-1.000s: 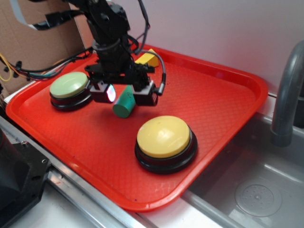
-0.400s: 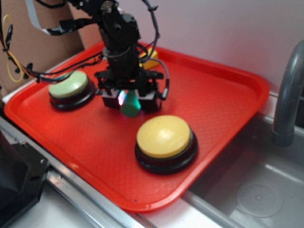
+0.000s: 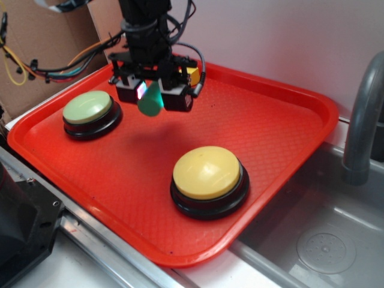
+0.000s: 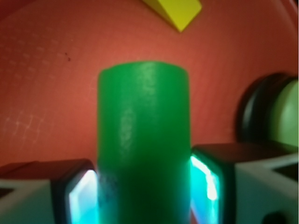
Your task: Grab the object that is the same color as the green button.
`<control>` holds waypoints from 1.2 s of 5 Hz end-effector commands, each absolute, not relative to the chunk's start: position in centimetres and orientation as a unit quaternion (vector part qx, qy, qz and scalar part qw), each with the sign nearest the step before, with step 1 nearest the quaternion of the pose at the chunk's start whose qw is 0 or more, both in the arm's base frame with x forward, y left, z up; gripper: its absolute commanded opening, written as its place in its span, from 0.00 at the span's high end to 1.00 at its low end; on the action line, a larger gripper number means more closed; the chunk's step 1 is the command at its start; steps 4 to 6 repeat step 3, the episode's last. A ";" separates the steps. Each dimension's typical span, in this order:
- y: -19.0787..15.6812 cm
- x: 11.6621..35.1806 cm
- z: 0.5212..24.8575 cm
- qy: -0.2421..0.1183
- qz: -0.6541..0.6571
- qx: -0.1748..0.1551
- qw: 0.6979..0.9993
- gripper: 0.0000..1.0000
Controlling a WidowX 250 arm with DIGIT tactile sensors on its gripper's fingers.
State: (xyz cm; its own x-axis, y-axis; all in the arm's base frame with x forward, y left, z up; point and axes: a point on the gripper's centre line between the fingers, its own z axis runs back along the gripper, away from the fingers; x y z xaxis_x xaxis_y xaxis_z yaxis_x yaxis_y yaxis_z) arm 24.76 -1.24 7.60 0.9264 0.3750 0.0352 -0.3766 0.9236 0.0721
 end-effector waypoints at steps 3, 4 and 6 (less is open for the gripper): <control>-0.6 25.1 20.6 -0.064 0.118 0.047 0.990 1.00; -0.6 25.1 20.6 -0.064 0.118 0.047 0.990 1.00; -0.6 25.1 20.6 -0.064 0.118 0.047 0.990 1.00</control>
